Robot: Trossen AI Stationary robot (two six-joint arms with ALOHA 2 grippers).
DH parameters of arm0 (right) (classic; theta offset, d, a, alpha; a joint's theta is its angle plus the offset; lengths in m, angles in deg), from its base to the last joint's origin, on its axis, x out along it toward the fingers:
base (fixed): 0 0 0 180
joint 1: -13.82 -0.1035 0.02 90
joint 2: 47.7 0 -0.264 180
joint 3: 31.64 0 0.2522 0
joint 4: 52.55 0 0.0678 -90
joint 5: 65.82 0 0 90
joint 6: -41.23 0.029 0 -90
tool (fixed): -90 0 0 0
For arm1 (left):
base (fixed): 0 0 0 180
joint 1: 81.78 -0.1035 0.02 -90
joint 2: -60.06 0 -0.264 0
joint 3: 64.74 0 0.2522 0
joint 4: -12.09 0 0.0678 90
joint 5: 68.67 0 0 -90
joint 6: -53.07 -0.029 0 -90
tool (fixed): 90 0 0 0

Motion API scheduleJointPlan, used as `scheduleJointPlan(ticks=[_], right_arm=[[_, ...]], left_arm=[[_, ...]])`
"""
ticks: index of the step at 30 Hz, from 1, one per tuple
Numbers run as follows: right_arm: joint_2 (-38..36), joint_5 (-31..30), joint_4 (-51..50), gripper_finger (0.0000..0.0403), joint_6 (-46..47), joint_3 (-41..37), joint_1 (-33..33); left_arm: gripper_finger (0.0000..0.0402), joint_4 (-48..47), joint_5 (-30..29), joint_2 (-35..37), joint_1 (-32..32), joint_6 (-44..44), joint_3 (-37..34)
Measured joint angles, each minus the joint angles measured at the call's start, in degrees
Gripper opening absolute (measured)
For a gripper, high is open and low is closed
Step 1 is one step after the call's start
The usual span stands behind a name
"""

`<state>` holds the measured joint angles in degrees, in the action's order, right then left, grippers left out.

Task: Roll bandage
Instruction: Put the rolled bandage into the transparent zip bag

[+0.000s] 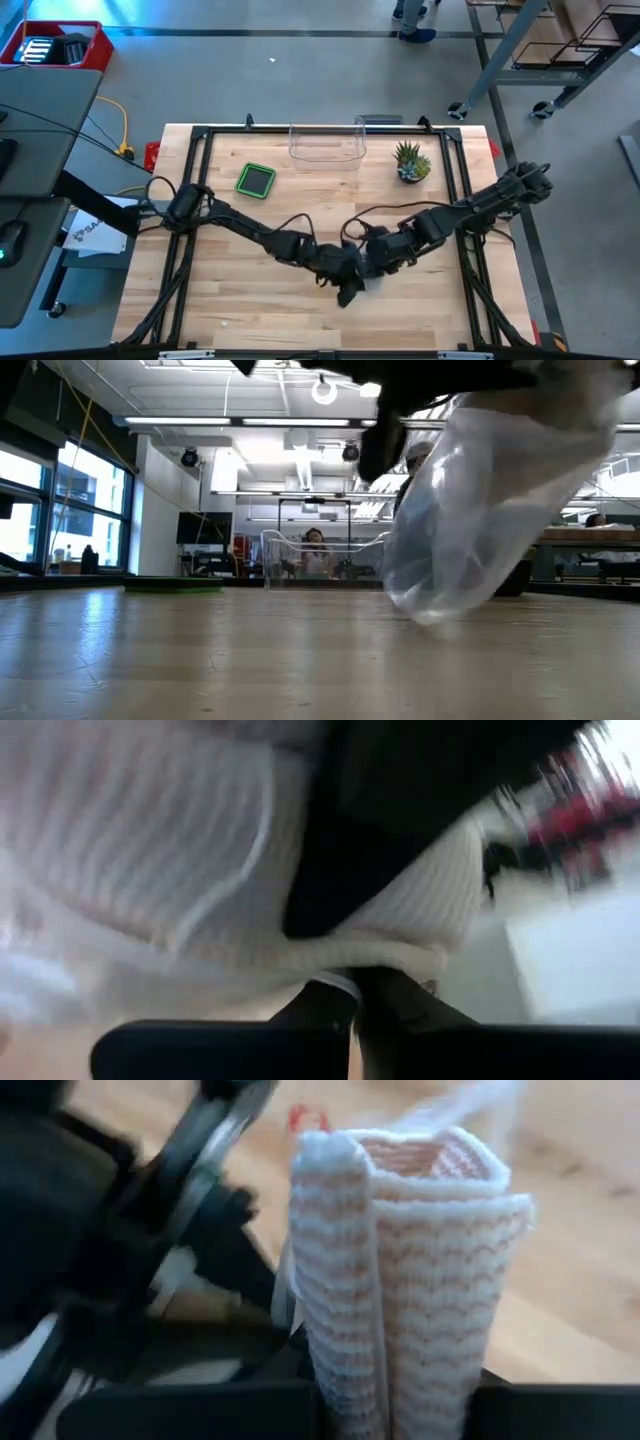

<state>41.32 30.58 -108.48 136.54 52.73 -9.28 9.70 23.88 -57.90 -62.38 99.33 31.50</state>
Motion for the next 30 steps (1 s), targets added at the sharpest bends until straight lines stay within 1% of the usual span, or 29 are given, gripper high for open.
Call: scheduleJointPlan(ticks=[1,2,4,5,8,11,13,15,16,20,23,25,26,28,30], right_arm=[[-0.08,1.95,1.69,0.0036,-1.11,-0.77,0.16],[-0.09,3.86,3.29,0.0036,-2.26,-1.38,0.27],[-0.06,5.18,5.19,0.0036,-2.76,-2.15,0.27],[-0.04,4.79,5.16,0.0036,-2.29,-2.41,0.06],[-0.09,3.96,3.60,0.0036,-2.13,-2.52,-0.25],[0.11,7.21,1.48,0.0036,-3.72,-2.48,-0.22],[0.13,8.56,-2.79,0.0036,-3.68,-2.56,-0.40],[0.45,8.12,-7.44,0.0036,-1.25,-2.89,-0.90],[0.86,7.72,-7.87,0.0036,-0.84,-3.10,-1.12],[-0.72,6.07,-4.84,0.0036,-0.83,-2.84,-1.62],[-1.18,2.01,-2.68,0.0036,-0.94,-2.81,-0.59],[-2.58,1.90,-3.53,0.0036,-1.62,-2.84,-0.37],[-3.29,2.81,-4.08,0.0036,-1.92,-2.76,-0.54],[-4.05,3.79,-7.91,0.0036,-1.89,-2.70,-0.82],[-4.52,3.21,-9.71,0.0036,-1.03,-2.76,-0.63]], left_arm=[[0.0000,1.92,0.94,-0.30,0.37,-4.34,-0.04],[0.0000,2.28,0.33,-0.39,0.78,-6.72,-0.05],[0.0000,2.69,-2.80,-0.39,1.03,-6.97,-0.07],[0.0000,2.77,-3.07,-0.39,0.79,-7.00,-0.07],[0.0000,2.72,-0.72,-0.39,-0.01,-9.64,-0.07],[0.0000,1.46,0.39,-0.28,0.10,-11.17,-0.07],[0.0000,1.29,0.22,-0.28,0.11,-11.58,-0.07],[0.0000,3.17,-0.57,0.14,0.09,-13.19,0.39],[0.0000,3.57,-1.23,0.61,0.09,-13.38,0.53],[0.0000,6.26,-1.56,0.30,0.11,-13.36,0.51],[0.0000,5.87,-2.45,0.29,0.11,-13.97,0.82],[0.0000,4.42,-3.31,0.42,0.11,-13.88,0.87],[0.0000,3.72,-3.48,0.42,0.08,-13.52,0.87],[0.0000,3.07,-3.50,0.25,0.07,-12.28,0.73],[0.0000,3.03,-3.71,0.22,0.17,-12.26,0.72]])
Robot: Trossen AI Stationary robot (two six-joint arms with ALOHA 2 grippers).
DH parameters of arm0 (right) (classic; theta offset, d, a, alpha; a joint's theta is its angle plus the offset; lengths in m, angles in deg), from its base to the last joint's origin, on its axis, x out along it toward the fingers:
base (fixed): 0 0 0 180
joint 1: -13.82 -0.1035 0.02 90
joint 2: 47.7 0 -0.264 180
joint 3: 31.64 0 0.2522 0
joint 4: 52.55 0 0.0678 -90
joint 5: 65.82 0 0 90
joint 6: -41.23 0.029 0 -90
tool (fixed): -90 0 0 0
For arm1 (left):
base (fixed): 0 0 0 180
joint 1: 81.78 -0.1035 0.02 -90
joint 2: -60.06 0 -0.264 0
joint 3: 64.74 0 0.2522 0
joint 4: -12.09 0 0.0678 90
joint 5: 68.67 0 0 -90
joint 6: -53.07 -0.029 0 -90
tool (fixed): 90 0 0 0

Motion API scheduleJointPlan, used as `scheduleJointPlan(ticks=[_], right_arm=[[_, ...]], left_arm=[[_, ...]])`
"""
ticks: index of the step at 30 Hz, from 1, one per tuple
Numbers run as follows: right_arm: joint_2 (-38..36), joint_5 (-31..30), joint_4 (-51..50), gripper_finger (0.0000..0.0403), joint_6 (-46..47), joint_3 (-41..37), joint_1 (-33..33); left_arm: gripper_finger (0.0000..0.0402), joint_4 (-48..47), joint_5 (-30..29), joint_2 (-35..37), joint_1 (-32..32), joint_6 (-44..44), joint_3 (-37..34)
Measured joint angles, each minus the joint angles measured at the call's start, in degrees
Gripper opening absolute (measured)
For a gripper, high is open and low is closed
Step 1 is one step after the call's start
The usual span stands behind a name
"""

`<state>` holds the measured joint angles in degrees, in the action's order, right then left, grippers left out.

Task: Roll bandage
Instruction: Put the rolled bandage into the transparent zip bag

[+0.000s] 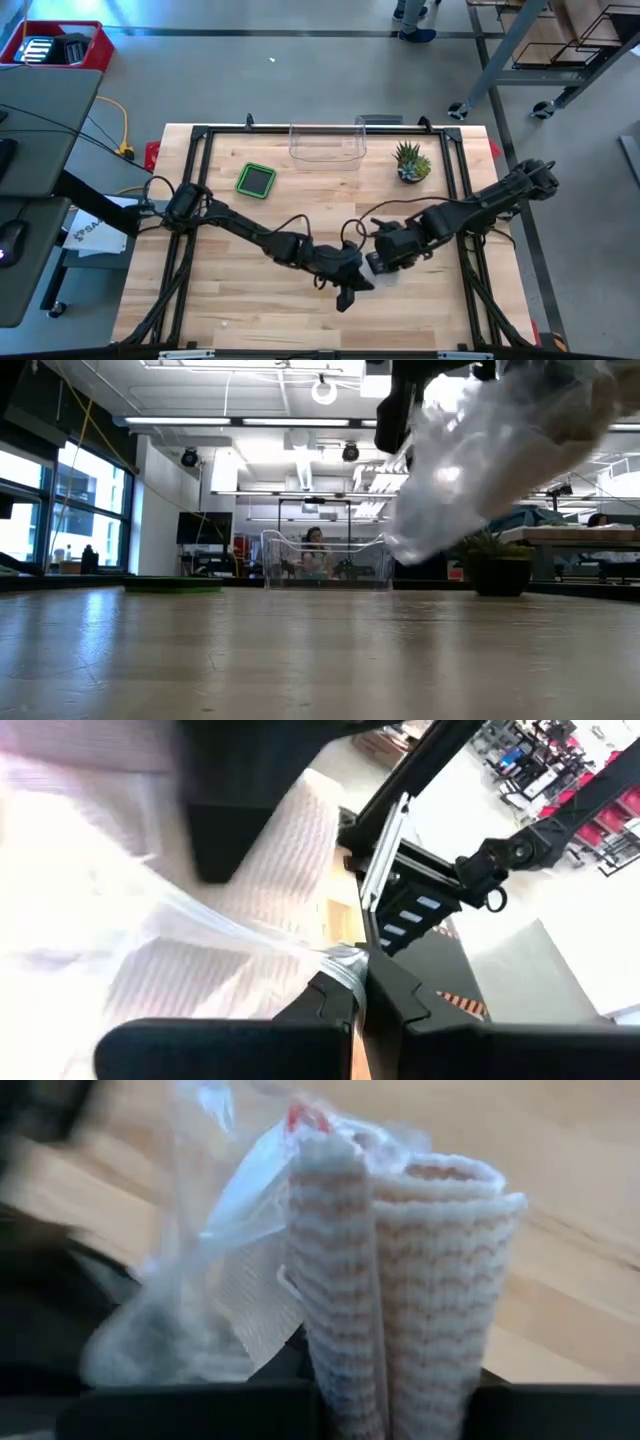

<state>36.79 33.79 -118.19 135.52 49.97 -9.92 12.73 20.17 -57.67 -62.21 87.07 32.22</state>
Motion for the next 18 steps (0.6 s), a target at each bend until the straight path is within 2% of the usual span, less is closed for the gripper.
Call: scheduleJointPlan(ticks=[4,9,14,18], right_arm=[[-1.87,-3.32,4.19,0.0036,-0.01,0.00,0.17],[-2.36,-6.16,7.35,0.0036,-1.21,0.00,0.71],[-2.53,-7.48,8.79,0.0036,-2.82,0.02,1.17],[-2.53,-6.75,9.27,0.0036,-5.82,0.11,2.53]], left_arm=[[0.0000,0.19,-2.46,0.00,-0.10,0.18,0.00],[0.0000,3.51,-2.77,0.00,-0.89,-0.33,-0.02],[0.0000,6.14,-2.00,-0.09,-2.14,0.61,-0.11],[0.0000,6.28,-2.83,-0.12,-2.13,-2.54,-0.11]])
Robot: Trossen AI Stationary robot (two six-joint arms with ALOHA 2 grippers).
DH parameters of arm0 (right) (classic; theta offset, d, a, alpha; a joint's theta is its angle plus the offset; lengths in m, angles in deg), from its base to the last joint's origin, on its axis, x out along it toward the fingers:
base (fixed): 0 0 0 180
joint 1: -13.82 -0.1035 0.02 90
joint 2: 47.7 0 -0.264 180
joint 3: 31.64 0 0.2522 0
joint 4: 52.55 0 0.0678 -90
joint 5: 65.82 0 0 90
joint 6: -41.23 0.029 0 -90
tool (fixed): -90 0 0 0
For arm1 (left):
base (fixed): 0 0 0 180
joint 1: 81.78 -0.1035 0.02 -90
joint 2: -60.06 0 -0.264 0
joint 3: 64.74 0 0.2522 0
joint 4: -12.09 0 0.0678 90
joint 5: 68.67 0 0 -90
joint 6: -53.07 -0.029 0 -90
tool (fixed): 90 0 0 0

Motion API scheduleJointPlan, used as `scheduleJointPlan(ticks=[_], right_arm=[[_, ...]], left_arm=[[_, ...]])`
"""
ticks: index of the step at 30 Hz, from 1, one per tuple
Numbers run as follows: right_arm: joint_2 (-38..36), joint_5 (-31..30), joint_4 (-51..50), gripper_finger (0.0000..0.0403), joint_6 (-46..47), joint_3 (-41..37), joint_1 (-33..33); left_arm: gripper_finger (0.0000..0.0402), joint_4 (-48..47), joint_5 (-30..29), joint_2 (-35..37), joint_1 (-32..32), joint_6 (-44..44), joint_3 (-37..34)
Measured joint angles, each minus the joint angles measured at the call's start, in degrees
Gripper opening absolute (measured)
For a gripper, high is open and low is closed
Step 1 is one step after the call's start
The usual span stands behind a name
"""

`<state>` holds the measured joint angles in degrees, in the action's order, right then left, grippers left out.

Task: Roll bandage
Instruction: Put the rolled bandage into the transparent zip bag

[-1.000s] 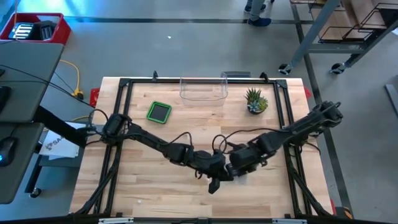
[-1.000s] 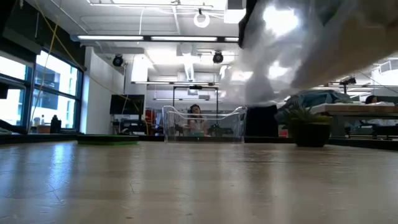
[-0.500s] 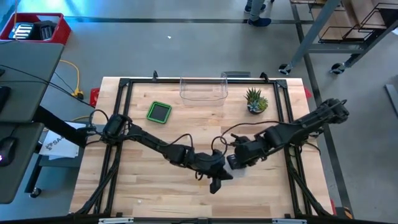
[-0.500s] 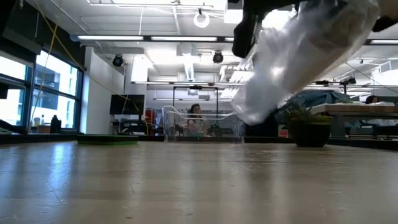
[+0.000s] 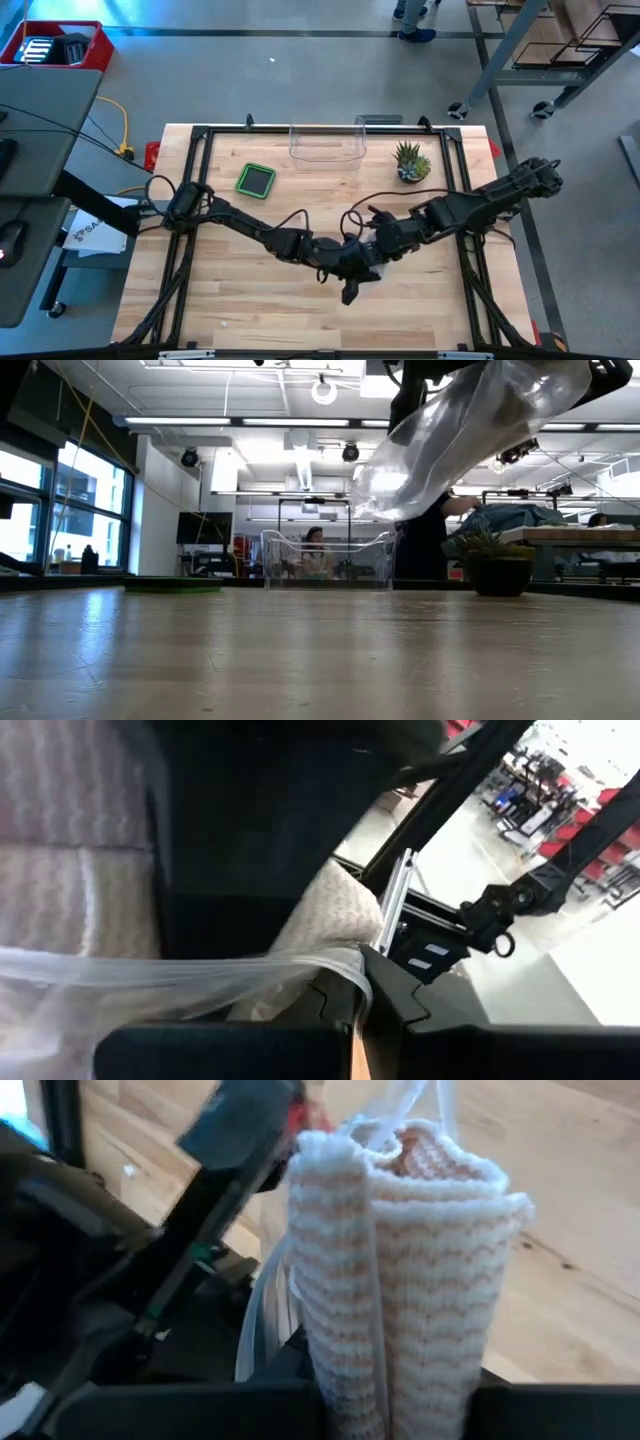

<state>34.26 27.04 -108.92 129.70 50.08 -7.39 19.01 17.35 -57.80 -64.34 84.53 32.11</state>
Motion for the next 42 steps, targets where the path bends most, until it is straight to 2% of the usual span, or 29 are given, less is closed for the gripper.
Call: scheduleJointPlan(ticks=[3,7,13,17,22,31,39,42], right_arm=[[-0.14,1.59,0.07,0.0036,-0.50,-1.17,0.63],[-1.44,1.76,7.39,0.0036,-1.99,-3.76,0.63],[-0.96,1.68,5.14,0.0036,-2.58,-4.08,0.67],[-0.96,1.43,4.71,0.0036,-3.09,-4.07,0.67],[-0.90,-0.15,4.52,0.0036,-3.73,-4.07,0.60],[-0.74,-0.32,2.89,0.0036,-4.72,-4.07,0.56],[0.39,-1.89,1.38,0.0036,-4.84,-4.17,0.56],[2.85,-1.80,1.85,0.0036,-4.98,-4.17,0.54]], left_arm=[[0.0000,-0.45,-0.96,-0.25,-0.03,-1.26,1.22],[0.0000,-0.98,-2.54,-0.10,0.16,-4.78,2.82],[0.0006,-4.93,-3.81,-0.12,0.02,-1.08,2.78],[0.0041,-4.84,-3.81,-0.12,-0.01,0.70,2.78],[0.0106,-5.27,-3.32,-0.12,-0.03,1.53,2.78],[0.0197,-10.36,1.59,0.71,-0.01,3.02,2.80],[0.0244,-19.45,1.42,2.35,0.07,1.83,2.93],[0.0247,-23.65,4.43,2.45,0.15,1.53,2.92]])
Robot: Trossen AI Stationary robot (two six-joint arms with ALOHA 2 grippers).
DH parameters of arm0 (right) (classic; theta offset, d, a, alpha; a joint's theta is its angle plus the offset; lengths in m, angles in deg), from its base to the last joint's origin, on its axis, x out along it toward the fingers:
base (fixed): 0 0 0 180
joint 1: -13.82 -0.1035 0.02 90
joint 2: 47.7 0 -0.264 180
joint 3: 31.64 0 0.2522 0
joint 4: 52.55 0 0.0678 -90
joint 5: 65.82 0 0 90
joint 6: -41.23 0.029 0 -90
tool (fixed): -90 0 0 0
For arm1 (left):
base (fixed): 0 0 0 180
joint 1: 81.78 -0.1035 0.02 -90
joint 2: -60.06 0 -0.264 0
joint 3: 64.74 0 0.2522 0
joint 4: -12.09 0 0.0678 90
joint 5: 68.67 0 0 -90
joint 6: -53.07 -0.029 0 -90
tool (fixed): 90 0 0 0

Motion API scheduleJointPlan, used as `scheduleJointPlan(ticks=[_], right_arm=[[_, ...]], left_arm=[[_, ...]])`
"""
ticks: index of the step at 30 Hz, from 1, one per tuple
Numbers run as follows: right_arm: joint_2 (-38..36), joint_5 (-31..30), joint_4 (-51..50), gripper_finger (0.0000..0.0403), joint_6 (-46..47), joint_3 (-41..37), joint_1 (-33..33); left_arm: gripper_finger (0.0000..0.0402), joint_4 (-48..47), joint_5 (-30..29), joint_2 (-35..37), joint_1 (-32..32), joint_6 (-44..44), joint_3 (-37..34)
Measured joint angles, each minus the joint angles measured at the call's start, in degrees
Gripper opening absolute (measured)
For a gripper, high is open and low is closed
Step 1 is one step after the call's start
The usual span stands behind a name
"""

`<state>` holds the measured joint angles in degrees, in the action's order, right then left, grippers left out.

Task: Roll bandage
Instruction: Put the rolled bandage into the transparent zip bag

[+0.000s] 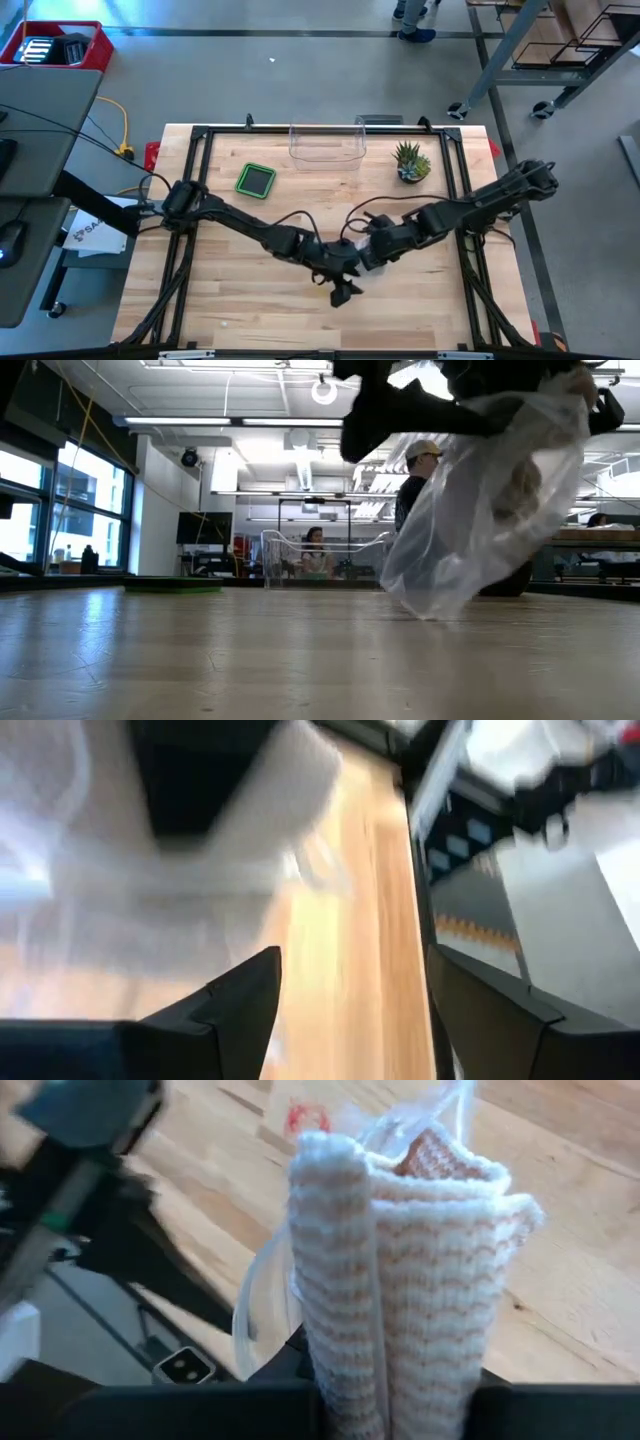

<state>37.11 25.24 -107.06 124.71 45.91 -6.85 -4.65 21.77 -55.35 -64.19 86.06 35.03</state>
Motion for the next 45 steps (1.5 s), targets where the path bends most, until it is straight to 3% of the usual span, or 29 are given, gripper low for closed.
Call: scheduleJointPlan(ticks=[5,12,16,19,24,27,33,41,45], right_arm=[[3.81,0.14,1.09,0.0036,-0.47,0.00,0.03],[7.28,0.91,5.18,0.0036,-1.44,0.00,0.07],[7.97,0.90,7.97,0.0036,-1.62,0.00,0.04],[8.13,0.93,8.17,0.0036,-2.52,0.00,0.40],[7.97,1.04,8.67,0.0036,-2.57,0.00,0.44],[7.92,1.44,8.58,0.0036,-2.80,0.00,0.44],[7.90,1.81,8.47,0.0036,-3.71,0.00,0.70],[7.86,2.37,8.73,0.0036,-4.28,0.00,0.79],[8.43,0.96,10.32,0.0036,-3.56,0.01,0.65]], left_arm=[[0.0246,-8.41,3.50,0.96,1.04,-2.34,-0.04],[0.0244,-12.38,-6.57,6.91,3.92,-2.09,-4.40],[0.0244,-12.02,-10.44,13.35,6.94,4.53,-15.11],[0.0243,-7.40,-15.05,16.98,9.06,14.99,-24.57],[0.0234,0.84,-15.91,14.65,8.74,25.94,-32.51],[0.0216,1.86,-12.97,11.11,7.82,25.51,-31.25],[0.0163,2.04,-12.85,4.35,6.44,22.85,-25.94],[0.0018,1.80,-10.93,-3.39,4.02,20.37,-17.94],[0.0013,1.87,-11.89,-4.85,3.22,15.62,-15.72]])
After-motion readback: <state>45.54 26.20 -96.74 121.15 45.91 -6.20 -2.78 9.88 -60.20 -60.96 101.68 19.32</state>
